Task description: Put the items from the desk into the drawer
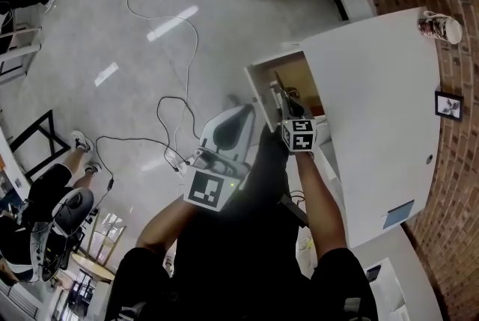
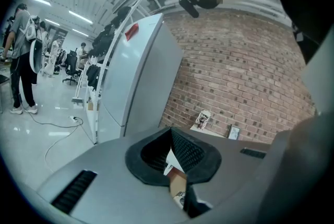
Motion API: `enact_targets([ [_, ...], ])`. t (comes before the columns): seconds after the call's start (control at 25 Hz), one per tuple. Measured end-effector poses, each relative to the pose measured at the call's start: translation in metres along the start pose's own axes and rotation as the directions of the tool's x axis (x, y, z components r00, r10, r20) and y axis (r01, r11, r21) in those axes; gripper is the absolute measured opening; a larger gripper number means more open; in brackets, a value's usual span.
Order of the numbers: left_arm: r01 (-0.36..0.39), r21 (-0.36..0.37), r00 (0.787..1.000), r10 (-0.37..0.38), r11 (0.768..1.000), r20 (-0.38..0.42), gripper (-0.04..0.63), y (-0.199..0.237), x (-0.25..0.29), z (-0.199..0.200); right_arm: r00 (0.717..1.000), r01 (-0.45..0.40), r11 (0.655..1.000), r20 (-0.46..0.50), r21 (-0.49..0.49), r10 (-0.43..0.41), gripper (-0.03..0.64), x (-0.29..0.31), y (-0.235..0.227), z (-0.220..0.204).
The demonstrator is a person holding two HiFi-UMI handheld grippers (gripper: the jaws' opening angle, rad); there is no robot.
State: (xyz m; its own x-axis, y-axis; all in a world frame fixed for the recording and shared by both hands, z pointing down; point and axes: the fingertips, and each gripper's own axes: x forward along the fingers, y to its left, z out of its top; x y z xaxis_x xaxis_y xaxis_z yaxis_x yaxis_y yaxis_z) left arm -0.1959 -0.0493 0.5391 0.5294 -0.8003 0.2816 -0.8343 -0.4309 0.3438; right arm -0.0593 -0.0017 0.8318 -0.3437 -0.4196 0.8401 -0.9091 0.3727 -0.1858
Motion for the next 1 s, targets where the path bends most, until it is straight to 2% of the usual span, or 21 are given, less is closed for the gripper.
enact_targets([
  [0.48,-0.057,-0.010,0.997,0.057,0.998,-0.042,0.002,0.025,0.016,-0.043,0.992,0.038,0.999,-0.124,0.037,-0.033,0.008,0.081,-0.029,-0.074],
  [1.0,-0.066,-0.012,0.995,0.065,0.998,-0.082,0.002,0.028,0.017,-0.071,0.972,0.058,0.997,-0.230,0.043,-0.047,0.008,0.119,-0.042,-0.123],
])
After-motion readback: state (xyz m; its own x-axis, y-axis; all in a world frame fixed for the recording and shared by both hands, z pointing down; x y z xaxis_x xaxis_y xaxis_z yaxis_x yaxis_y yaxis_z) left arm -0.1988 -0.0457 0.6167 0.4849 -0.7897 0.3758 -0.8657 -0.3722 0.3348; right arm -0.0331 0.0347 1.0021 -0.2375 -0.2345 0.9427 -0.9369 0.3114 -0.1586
